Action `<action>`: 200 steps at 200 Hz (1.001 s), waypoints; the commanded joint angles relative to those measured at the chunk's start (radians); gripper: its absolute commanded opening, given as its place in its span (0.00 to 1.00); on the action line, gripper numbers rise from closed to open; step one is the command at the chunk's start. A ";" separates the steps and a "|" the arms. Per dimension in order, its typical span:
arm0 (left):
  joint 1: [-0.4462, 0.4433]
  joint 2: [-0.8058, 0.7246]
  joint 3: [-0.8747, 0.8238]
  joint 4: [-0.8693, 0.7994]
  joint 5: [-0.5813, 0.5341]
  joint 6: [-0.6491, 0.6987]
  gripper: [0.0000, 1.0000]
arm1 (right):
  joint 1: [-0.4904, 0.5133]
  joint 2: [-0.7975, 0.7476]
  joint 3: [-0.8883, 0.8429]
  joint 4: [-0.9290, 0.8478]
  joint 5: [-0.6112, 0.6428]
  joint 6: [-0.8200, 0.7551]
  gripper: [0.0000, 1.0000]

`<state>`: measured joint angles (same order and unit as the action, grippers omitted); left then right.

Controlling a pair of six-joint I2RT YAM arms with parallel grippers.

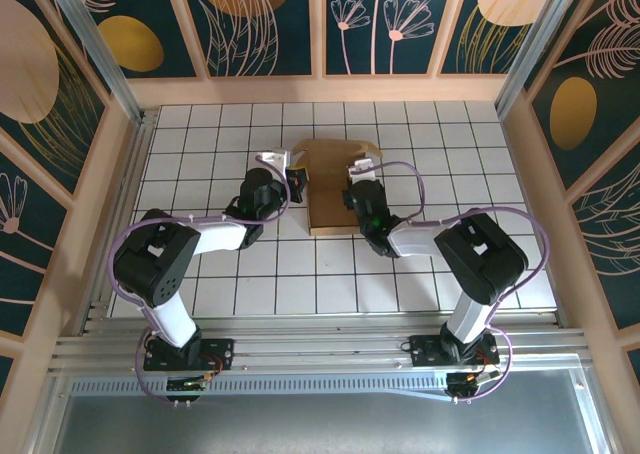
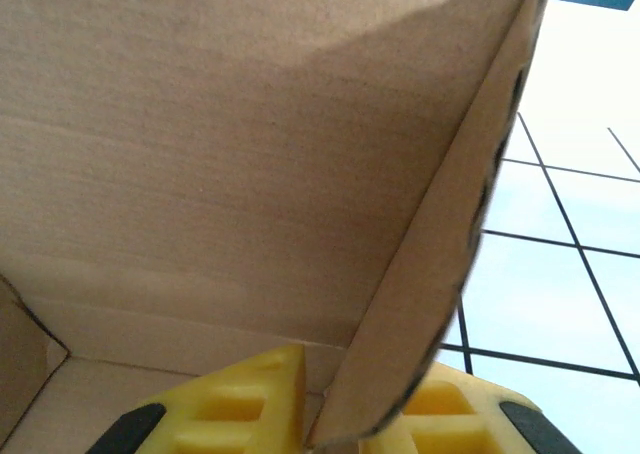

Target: Fold the paper box

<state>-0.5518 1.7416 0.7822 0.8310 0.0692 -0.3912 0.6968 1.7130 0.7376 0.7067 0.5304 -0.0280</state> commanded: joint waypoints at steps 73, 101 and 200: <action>-0.101 -0.002 -0.064 -0.055 0.094 -0.037 0.00 | 0.013 -0.104 -0.111 -0.064 -0.115 -0.035 0.20; -0.121 0.009 -0.042 -0.071 0.095 -0.040 0.00 | 0.013 -0.133 -0.142 -0.069 -0.125 -0.029 0.20; -0.172 0.039 -0.036 -0.140 0.070 -0.078 0.00 | 0.001 -0.198 -0.202 -0.125 -0.129 0.002 0.20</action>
<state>-0.6655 1.7618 0.7795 0.8036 0.0338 -0.4442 0.6868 1.5394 0.5671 0.6205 0.4927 -0.0429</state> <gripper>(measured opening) 0.046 0.198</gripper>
